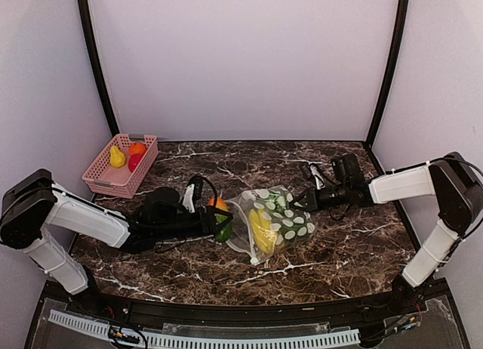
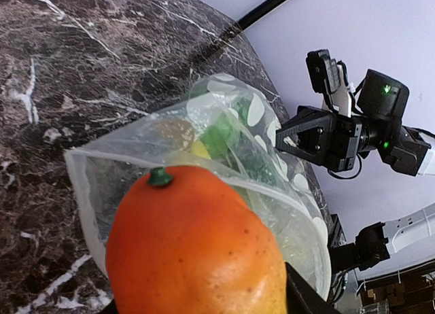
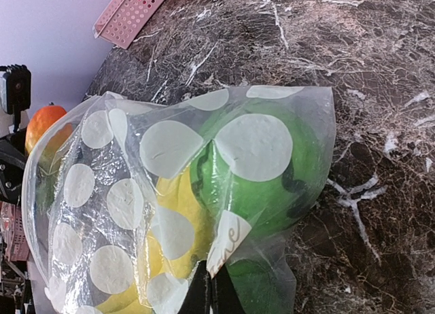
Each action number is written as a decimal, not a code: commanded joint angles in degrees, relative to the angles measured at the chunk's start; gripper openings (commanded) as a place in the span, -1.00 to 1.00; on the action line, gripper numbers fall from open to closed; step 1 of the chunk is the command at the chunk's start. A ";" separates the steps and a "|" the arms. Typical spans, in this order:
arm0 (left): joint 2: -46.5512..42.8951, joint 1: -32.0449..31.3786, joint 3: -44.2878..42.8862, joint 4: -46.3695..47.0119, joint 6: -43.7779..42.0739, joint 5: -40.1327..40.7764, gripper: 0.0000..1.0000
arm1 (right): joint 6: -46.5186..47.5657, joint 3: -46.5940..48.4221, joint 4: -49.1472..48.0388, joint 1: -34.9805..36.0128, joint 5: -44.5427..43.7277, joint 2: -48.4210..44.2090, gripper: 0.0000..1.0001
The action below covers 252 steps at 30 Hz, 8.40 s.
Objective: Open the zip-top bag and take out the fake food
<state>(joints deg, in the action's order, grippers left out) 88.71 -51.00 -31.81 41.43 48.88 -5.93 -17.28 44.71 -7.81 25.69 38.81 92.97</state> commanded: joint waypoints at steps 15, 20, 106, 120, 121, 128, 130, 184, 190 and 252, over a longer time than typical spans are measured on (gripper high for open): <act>-20.76 32.71 -17.23 -42.90 -17.11 -2.09 0.00 | -0.52 -1.55 -3.96 -0.46 2.55 -0.86 -1.00; -13.82 40.44 -28.79 -51.98 -22.17 -5.33 0.01 | -0.48 -1.38 -4.29 -0.52 3.28 -0.63 -1.00; -19.80 15.94 -6.80 -40.91 -16.50 -3.67 0.21 | -2.15 -4.06 -6.72 -0.47 5.26 -1.20 -1.00; -2.56 2.50 -9.04 -22.61 -8.96 -4.71 -0.05 | -3.20 -6.75 -7.74 0.32 5.23 -2.03 -1.00; -1.82 2.10 -9.47 -21.95 -8.66 -4.88 -0.07 | -3.18 -6.94 -7.82 0.32 5.16 -2.11 -1.00; 6.86 -0.32 -13.20 -16.08 -5.66 -7.37 -0.14 | -4.00 -8.00 -9.07 0.62 5.40 -2.17 -1.00; 9.31 -0.54 -14.03 -13.72 -4.28 -8.33 -0.16 | -4.29 -8.21 -9.36 0.83 5.48 -2.22 -1.00; 5.35 -0.02 -15.72 -33.83 -5.82 -2.42 -0.49 | -7.50 -11.50 -13.93 -0.16 2.11 -2.94 -1.00; -1.62 2.40 -12.27 -35.64 -5.51 -0.20 -0.52 | -7.35 -11.90 -13.85 -1.02 2.24 -3.09 -1.00; 5.82 58.15 -48.57 -56.40 -56.33 26.63 -0.47 | -8.31 -12.21 -18.74 -2.20 7.00 -0.85 -1.00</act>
<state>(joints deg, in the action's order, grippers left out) 95.74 6.87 -83.50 -23.88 -1.04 15.62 -25.43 32.67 -24.45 23.86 44.62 91.50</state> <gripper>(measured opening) 0.287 0.005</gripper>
